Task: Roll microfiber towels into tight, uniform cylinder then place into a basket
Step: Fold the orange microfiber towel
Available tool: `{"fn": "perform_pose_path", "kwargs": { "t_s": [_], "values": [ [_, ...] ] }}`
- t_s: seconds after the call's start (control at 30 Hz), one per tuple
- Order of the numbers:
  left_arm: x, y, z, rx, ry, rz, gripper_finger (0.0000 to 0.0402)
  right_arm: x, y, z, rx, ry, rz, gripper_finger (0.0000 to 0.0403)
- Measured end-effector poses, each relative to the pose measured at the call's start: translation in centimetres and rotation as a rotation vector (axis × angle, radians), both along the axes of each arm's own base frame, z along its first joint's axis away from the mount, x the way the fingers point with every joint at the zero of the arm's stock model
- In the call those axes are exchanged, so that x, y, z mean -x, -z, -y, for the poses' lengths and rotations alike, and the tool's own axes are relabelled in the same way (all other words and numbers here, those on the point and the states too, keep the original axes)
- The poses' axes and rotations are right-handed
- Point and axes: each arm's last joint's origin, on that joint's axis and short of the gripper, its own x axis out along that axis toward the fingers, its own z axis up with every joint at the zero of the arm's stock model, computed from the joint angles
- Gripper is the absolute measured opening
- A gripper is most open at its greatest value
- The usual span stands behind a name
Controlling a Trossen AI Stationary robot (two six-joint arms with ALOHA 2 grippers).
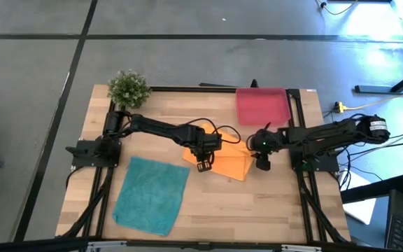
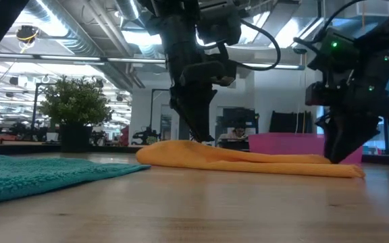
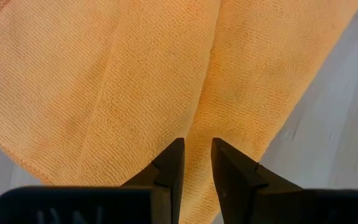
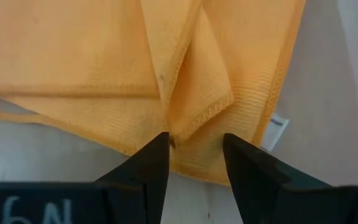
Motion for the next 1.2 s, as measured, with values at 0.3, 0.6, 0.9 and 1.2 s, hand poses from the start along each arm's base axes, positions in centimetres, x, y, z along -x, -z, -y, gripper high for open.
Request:
{"fn": "perform_pose_path", "kwargs": {
  "t_s": [0.3,0.6,0.9,1.2],
  "values": [
    [0.0,0.0,0.0,-0.001,0.0,0.001,0.0073,-0.1,0.2,-0.2,-0.105,0.055,-0.006,0.0064],
    [0.0,0.0,-0.5,-0.003,-0.006,0.0,0.0073,-0.2,0.2,-0.4,-0.193,0.086,0.002,0.0024],
    [0.0,0.0,-0.5,-0.002,-0.008,0.0,0.0073,-0.2,0.2,-0.3,-0.2,0.134,0.001,0.0055],
    [0.1,0.0,-0.5,-0.002,-0.008,-0.004,0.0073,-1.5,-1.4,-0.2,-0.218,0.12,0.068,0.0133]
  ]
}}
